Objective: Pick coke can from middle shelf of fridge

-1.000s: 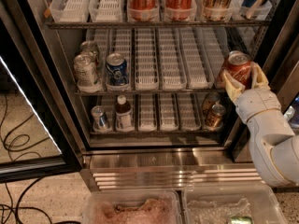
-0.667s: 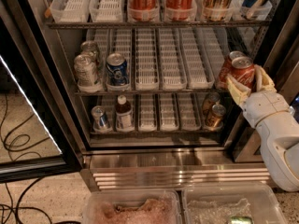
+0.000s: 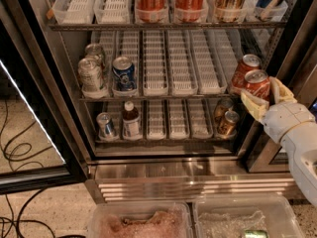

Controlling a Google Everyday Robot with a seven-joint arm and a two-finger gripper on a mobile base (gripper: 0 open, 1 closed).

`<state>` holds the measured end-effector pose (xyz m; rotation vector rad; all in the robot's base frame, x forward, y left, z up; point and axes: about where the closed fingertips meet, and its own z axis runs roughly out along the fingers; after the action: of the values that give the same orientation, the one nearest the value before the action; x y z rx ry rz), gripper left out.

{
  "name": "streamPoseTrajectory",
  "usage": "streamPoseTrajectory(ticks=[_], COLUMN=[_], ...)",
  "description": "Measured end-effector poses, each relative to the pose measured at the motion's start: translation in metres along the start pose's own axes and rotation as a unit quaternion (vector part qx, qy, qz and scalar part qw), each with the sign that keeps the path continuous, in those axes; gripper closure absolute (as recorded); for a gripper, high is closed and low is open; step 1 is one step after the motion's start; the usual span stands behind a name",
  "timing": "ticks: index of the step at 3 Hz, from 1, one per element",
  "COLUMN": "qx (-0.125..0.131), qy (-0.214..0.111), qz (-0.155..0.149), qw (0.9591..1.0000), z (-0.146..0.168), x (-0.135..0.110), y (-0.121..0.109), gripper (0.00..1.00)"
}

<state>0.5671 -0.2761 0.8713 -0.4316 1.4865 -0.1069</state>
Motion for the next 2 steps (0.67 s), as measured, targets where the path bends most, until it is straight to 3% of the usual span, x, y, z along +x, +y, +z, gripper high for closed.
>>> streamPoseTrajectory(ticks=[1,2], qx=[0.0,-0.028], qy=[0.0,-0.01], qz=[0.0,-0.004], qw=[1.0,0.9996], z=[0.0,-0.0008], x=[0.0,-0.0041], y=[0.0,0.0051], gripper=[1.0,1.0])
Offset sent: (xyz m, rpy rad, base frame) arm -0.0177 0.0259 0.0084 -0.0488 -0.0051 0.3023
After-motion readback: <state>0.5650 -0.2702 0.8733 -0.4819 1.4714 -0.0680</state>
